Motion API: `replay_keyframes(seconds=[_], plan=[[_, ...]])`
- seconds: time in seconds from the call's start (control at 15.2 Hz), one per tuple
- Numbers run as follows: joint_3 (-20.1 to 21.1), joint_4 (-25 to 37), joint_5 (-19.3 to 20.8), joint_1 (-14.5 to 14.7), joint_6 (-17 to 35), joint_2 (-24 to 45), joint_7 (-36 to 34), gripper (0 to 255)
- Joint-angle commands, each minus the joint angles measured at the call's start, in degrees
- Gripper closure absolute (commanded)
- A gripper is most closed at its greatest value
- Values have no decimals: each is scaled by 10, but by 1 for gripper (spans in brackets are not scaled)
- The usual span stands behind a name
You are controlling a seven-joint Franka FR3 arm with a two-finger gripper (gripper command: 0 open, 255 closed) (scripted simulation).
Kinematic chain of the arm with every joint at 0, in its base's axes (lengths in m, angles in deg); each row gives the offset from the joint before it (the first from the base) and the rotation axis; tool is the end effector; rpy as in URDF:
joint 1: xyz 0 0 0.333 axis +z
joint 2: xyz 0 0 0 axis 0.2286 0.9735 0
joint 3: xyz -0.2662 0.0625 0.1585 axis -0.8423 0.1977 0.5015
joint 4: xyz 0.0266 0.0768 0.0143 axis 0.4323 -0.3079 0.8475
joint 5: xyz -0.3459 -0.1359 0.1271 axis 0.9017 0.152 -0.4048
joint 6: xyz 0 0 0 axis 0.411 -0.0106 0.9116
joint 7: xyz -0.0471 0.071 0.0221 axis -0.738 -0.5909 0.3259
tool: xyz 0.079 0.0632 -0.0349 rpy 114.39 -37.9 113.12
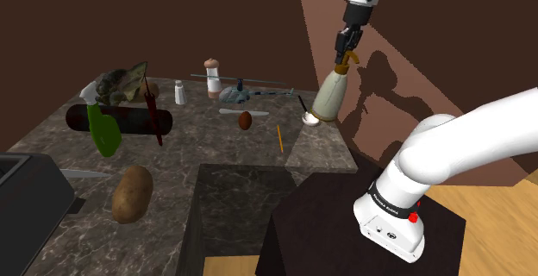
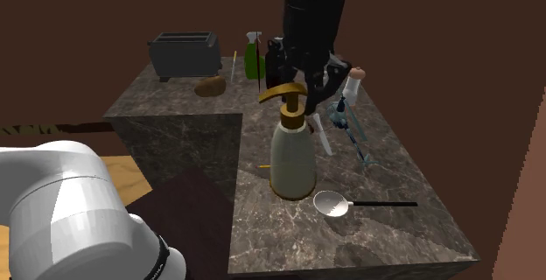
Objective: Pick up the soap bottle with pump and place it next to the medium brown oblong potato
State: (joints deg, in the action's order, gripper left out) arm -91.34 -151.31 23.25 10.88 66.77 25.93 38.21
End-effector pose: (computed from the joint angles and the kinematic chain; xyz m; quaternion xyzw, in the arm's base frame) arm 0.3512 -0.1222 0.5652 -0.9997 -0.0058 0.0186 0.0177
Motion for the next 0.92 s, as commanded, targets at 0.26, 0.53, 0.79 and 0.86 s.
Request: replay_keyframes(seconds=[0.26, 0.53, 0.79, 0.86], plan=[[3, 51, -3, 2, -45, 6, 1, 255], [5, 88, -5, 3, -75, 13, 2, 255], [6, 126, -8, 5, -104, 22, 2, 255], [7, 136, -8, 5, -111, 25, 3, 255]])
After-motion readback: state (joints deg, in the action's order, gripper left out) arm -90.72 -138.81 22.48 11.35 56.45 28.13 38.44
